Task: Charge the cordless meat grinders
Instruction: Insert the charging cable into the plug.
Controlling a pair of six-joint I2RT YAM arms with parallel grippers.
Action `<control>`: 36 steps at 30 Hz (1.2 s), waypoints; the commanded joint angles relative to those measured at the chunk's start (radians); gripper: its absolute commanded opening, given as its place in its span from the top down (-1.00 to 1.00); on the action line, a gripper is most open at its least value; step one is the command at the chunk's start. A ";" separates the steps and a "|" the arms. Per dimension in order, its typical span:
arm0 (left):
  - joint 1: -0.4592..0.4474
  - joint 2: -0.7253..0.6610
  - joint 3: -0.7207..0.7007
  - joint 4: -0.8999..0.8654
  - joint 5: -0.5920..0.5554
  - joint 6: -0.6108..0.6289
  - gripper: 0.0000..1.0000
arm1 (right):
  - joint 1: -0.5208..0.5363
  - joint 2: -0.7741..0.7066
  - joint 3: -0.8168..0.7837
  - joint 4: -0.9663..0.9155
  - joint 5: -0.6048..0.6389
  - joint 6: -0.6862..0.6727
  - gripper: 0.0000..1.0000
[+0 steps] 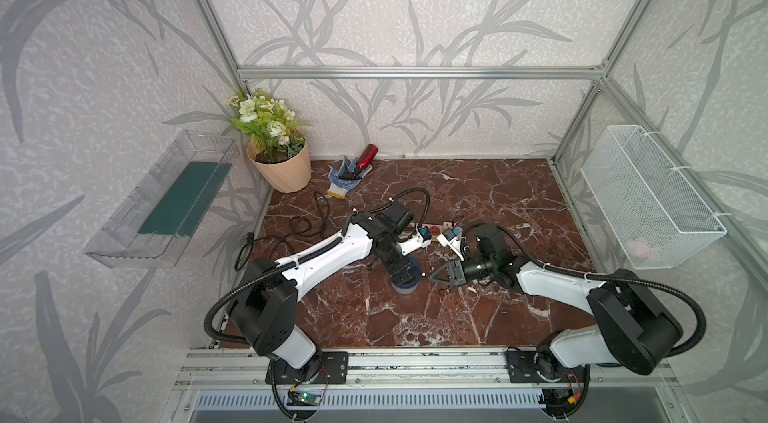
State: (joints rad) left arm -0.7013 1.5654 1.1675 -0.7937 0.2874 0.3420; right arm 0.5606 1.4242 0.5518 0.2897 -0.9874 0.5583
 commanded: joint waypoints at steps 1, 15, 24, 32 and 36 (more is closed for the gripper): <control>0.003 0.015 0.010 -0.015 0.019 0.034 -0.93 | -0.003 -0.002 -0.010 0.033 -0.010 0.009 1.00; 0.002 0.007 -0.025 0.001 0.021 0.025 -0.69 | -0.004 0.050 -0.021 0.152 0.006 0.073 1.00; 0.002 0.011 -0.034 -0.004 0.015 0.025 -0.69 | -0.001 0.080 -0.019 0.221 0.007 0.138 1.00; 0.002 0.020 -0.033 -0.002 0.010 0.025 -0.69 | 0.011 0.090 -0.009 0.238 0.005 0.149 1.00; 0.003 0.021 -0.032 -0.001 0.010 0.024 -0.69 | 0.023 0.099 -0.006 0.255 0.006 0.162 1.00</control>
State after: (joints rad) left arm -0.7013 1.5715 1.1622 -0.7837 0.3050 0.3447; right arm 0.5720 1.5085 0.5354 0.5072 -0.9768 0.7101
